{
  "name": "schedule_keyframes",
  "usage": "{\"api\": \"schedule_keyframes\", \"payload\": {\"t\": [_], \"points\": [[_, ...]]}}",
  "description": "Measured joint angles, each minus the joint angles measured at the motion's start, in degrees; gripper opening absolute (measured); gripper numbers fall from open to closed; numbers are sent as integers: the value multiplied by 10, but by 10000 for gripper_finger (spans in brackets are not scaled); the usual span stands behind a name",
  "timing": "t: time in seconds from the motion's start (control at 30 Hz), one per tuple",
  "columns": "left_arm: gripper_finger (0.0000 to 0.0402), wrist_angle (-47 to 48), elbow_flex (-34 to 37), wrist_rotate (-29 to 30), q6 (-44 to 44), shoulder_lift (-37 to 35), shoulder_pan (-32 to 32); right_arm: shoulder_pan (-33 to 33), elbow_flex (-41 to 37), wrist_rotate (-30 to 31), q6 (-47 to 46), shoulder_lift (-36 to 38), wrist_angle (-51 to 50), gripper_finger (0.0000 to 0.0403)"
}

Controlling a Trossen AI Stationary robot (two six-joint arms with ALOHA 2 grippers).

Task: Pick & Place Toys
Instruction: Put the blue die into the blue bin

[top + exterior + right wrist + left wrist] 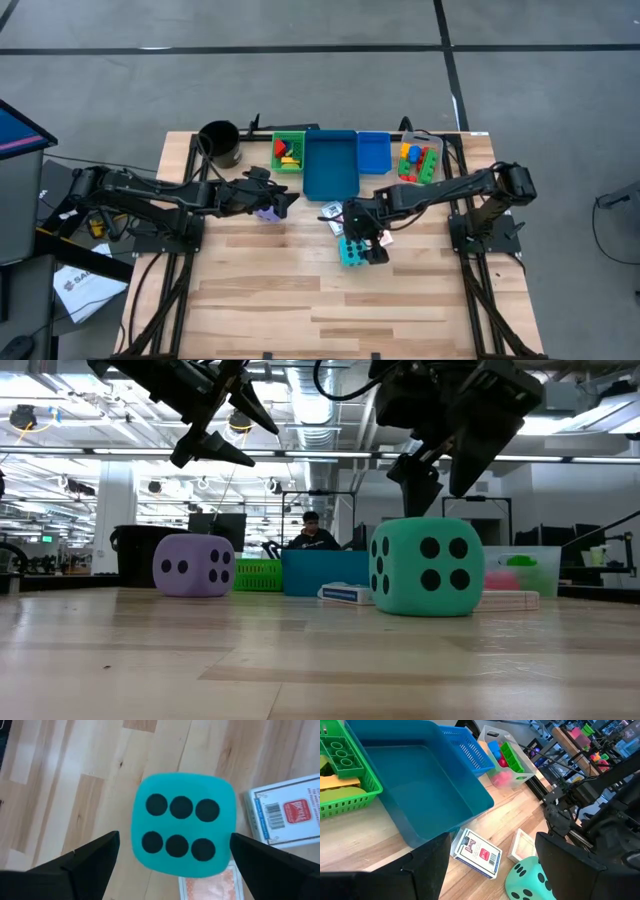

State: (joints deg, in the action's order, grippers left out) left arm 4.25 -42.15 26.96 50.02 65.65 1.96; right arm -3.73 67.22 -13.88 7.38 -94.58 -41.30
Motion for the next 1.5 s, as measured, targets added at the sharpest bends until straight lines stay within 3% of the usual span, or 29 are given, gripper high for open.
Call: {"api": "schedule_keyframes", "payload": {"t": [1.03,1.3,1.5], "points": [[285,-11,24,0,15,0,0,-10,2,3,-29,-48,11,373],[285,-14,47,0,58,0,0,-11,-1,-72,-33,-51,-3,373],[285,-27,53,0,59,0,0,-11,-2,-77,-31,-52,-4,373]]}}
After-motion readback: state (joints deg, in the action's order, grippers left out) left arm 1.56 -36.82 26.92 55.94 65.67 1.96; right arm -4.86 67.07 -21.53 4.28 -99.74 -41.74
